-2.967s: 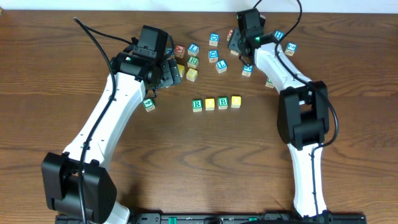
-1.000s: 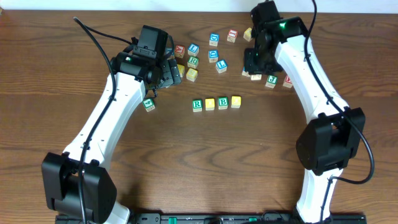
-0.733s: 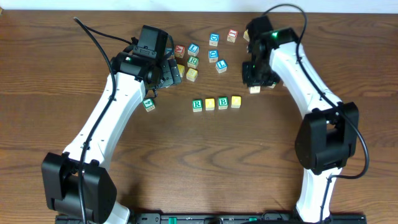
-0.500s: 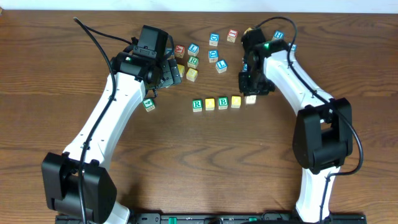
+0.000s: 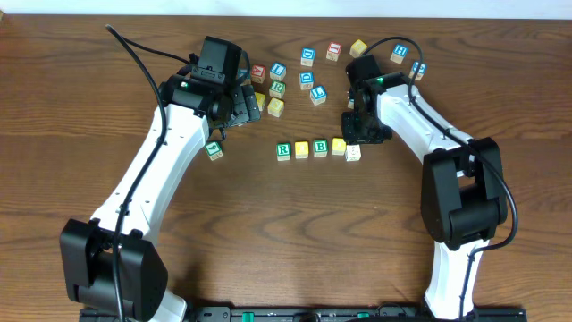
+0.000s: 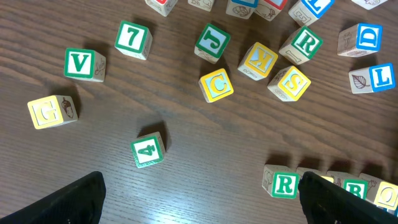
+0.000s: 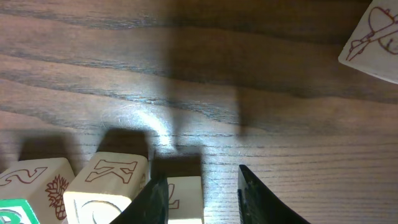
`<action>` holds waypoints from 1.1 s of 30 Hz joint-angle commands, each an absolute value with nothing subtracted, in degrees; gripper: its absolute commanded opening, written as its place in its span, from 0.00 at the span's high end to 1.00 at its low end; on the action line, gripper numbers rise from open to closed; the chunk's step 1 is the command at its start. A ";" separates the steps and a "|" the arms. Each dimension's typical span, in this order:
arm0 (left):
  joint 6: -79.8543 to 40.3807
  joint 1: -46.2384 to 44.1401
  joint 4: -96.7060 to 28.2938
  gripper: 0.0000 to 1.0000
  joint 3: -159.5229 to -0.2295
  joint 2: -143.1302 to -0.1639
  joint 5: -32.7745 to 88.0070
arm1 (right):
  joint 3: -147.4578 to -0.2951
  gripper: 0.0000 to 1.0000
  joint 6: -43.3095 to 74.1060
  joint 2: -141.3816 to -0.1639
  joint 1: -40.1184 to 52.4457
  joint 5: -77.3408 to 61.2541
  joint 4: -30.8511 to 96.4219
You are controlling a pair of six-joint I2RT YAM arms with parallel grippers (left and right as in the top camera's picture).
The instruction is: Spell out ROBOT
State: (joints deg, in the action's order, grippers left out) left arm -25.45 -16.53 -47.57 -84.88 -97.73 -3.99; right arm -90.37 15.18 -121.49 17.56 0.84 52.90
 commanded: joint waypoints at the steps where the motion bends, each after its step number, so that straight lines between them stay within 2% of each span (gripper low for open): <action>1: -25.12 -16.25 -47.72 0.02 -85.62 -96.55 -4.34 | -92.23 0.70 14.50 -120.07 17.80 1.13 53.60; 9: -25.12 -16.25 -47.72 0.02 -85.62 -96.55 -4.34 | -93.10 0.67 12.14 -114.26 17.98 -3.36 59.33; 14: -25.12 -16.25 -47.72 0.02 -85.62 -96.55 -4.34 | -90.59 0.71 10.96 -114.50 17.91 -2.90 60.77; 17: -25.10 -16.25 -47.72 0.02 -85.62 -96.55 -4.34 | -88.25 0.83 10.79 -114.50 17.45 -2.98 59.20; 18: -25.12 -16.25 -47.72 0.02 -85.62 -96.55 -4.34 | -87.39 0.91 10.76 -114.50 17.26 -3.36 58.37; 20: -25.12 -16.25 -47.72 0.02 -85.62 -96.55 -4.34 | -85.91 0.99 10.61 -114.50 16.99 -4.03 56.69; 33: -25.10 -16.25 -47.72 0.02 -85.62 -96.55 -4.34 | -80.84 0.99 10.39 -114.50 16.80 -4.25 49.95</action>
